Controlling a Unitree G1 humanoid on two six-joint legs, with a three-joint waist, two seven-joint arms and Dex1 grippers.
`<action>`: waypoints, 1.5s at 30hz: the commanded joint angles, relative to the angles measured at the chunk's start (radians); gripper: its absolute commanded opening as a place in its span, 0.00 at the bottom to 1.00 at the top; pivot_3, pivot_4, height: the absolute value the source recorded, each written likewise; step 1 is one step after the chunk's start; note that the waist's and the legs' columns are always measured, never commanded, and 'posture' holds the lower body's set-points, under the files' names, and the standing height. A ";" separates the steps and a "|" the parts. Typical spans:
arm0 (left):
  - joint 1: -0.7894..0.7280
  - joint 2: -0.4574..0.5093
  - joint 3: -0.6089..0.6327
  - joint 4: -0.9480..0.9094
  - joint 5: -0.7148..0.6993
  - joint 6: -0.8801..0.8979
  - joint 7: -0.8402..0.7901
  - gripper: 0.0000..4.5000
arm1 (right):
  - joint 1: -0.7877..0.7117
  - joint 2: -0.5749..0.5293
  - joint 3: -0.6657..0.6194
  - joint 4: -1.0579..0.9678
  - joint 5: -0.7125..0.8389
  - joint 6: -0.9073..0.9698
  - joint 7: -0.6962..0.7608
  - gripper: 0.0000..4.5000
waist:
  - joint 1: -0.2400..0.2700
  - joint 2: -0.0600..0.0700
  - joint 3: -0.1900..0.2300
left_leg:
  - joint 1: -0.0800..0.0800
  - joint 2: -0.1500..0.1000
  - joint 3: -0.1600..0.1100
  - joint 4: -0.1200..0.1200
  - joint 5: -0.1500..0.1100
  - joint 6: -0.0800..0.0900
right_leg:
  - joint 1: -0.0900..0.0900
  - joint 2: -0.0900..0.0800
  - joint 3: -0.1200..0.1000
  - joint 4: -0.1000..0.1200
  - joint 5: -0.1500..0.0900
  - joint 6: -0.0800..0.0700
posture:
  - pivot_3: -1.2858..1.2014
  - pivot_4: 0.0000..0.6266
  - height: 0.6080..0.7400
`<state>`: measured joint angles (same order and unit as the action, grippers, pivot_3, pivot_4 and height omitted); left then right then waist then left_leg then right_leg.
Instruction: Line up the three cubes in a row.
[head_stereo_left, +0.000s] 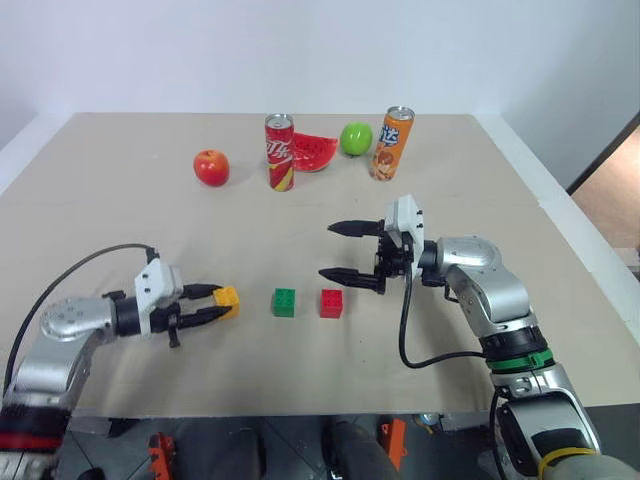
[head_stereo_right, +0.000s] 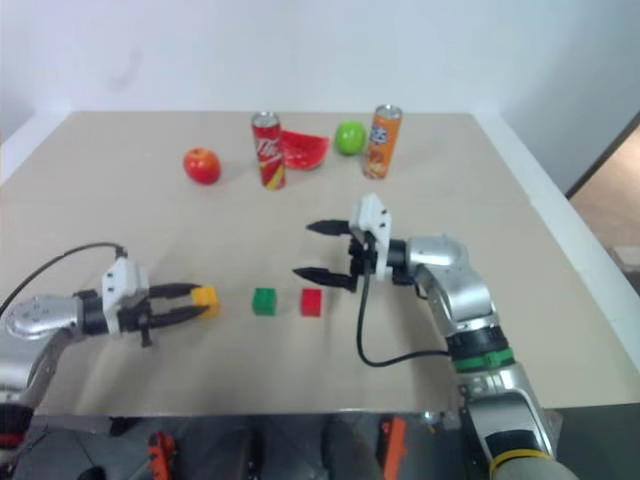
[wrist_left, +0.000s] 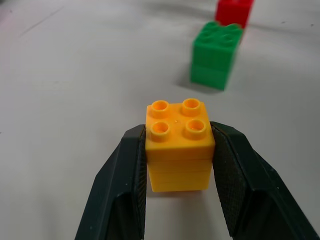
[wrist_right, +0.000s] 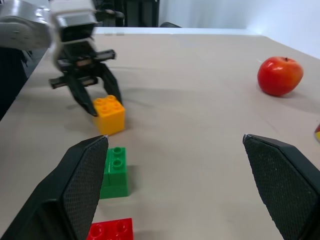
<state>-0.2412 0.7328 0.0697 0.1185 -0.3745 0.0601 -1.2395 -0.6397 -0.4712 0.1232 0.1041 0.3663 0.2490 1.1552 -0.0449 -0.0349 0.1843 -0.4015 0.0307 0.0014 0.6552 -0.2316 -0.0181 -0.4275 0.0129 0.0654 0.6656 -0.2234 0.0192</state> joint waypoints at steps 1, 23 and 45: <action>-0.064 -0.006 -0.032 0.073 0.001 -0.047 -0.083 0.28 | -0.016 -0.011 -0.013 -0.018 0.000 -0.013 0.005 1.00 | 0.000 0.000 0.000 | 0.000 0.000 0.000 0.000 0.000 0.000 | 0.000 0.000 0.000 0.000 0.000 0.001 | 0.52 0.24 1.00; -0.194 -0.031 -0.103 0.203 0.018 -0.104 -0.280 0.28 | 0.016 -0.058 -0.014 -0.106 0.057 0.071 0.056 1.00 | -0.001 0.000 0.000 | -0.004 0.000 0.000 0.000 0.000 0.000 | -0.004 0.000 0.000 0.001 -0.001 0.001 | 0.52 0.24 1.00; -0.202 0.014 -0.074 0.196 0.008 -0.139 -0.292 0.28 | 0.045 -0.070 -0.011 -0.121 0.044 0.065 0.056 1.00 | -0.001 0.000 0.000 | -0.006 0.000 0.000 0.000 0.000 0.001 | -0.007 0.001 0.001 0.002 0.000 0.000 | 0.52 0.24 1.00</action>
<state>-0.4417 0.7262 -0.0278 0.3418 -0.3538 -0.0664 -1.5183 -0.5929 -0.5310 0.1221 0.0235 0.4062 0.3285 1.2064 -0.0456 -0.0350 0.1843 -0.4073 0.0308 0.0017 0.6553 -0.2315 -0.0174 -0.4349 0.0135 0.0667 0.6678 -0.2236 0.0197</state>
